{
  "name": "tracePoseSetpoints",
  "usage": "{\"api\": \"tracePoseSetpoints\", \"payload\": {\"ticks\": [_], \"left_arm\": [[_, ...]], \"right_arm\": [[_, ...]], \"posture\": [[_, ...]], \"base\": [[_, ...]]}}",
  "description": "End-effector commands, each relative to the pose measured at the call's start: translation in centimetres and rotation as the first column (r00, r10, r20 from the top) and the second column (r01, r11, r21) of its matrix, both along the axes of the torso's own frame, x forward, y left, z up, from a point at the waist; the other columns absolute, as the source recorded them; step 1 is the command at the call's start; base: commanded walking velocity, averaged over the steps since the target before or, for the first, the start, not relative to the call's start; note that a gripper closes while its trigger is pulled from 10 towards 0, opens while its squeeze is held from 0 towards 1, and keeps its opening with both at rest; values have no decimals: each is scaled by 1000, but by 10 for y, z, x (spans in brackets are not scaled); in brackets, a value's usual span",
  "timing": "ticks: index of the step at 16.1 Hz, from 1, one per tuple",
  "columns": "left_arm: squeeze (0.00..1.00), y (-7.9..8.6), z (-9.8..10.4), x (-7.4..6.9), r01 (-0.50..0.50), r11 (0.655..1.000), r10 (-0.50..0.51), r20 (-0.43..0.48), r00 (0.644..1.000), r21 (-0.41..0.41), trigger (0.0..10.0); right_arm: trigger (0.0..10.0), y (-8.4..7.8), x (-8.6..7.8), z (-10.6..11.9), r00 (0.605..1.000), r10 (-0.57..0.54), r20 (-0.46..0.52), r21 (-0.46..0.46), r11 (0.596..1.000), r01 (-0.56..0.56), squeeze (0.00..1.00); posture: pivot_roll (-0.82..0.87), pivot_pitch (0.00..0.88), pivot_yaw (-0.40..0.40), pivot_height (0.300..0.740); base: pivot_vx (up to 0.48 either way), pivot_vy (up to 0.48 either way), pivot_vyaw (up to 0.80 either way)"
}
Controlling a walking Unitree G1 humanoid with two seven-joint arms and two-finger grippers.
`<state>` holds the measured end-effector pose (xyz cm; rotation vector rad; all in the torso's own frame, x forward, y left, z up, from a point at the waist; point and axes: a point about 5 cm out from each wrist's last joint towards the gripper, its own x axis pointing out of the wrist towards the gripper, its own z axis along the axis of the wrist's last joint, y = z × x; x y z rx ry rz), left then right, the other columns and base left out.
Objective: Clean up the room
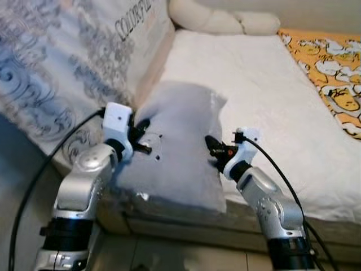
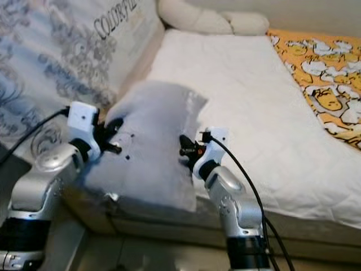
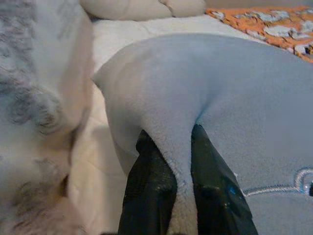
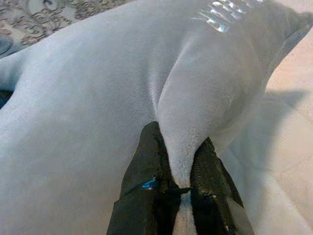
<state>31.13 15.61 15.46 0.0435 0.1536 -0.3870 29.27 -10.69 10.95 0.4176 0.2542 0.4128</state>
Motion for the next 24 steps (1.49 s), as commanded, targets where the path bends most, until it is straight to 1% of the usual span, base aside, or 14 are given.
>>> {"api": "tracePoseSetpoints", "payload": {"ticks": [1,7,11,16,21,24], "left_arm": [[0,-9,10,1,27,1000,-27,50,998,-1,10000],[0,-3,12,4,22,1000,-23,50,999,5,10000],[0,1,14,5,18,1000,-19,53,998,14,10000],[0,1,14,6,25,1000,-26,52,998,19,10000],[0,0,13,5,23,999,-24,51,998,22,10000],[0,0,11,5,27,999,-28,46,999,28,10000]], "right_arm": [[10000,-14,2,1,999,-46,15,-25,999,47,0],[10000,-13,4,0,1000,-18,21,-48,999,19,0],[10000,-9,7,-2,1000,5,23,-50,999,-4,0],[10000,-5,7,-3,999,12,31,-46,999,-11,0],[10000,-6,7,-5,999,16,29,-50,999,-15,0],[10000,-5,7,-8,1000,11,26,-48,999,-10,0]], "posture": [[-24,0,-8,740],[-25,0,-4,740],[-23,0,-3,740],[-27,0,4,740],[-14,0,-11,740],[-23,0,-2,740]], "base": [[337,0,0],[347,0,0],[354,0,0],[352,0,0],[355,0,0],[352,0,0]]}}
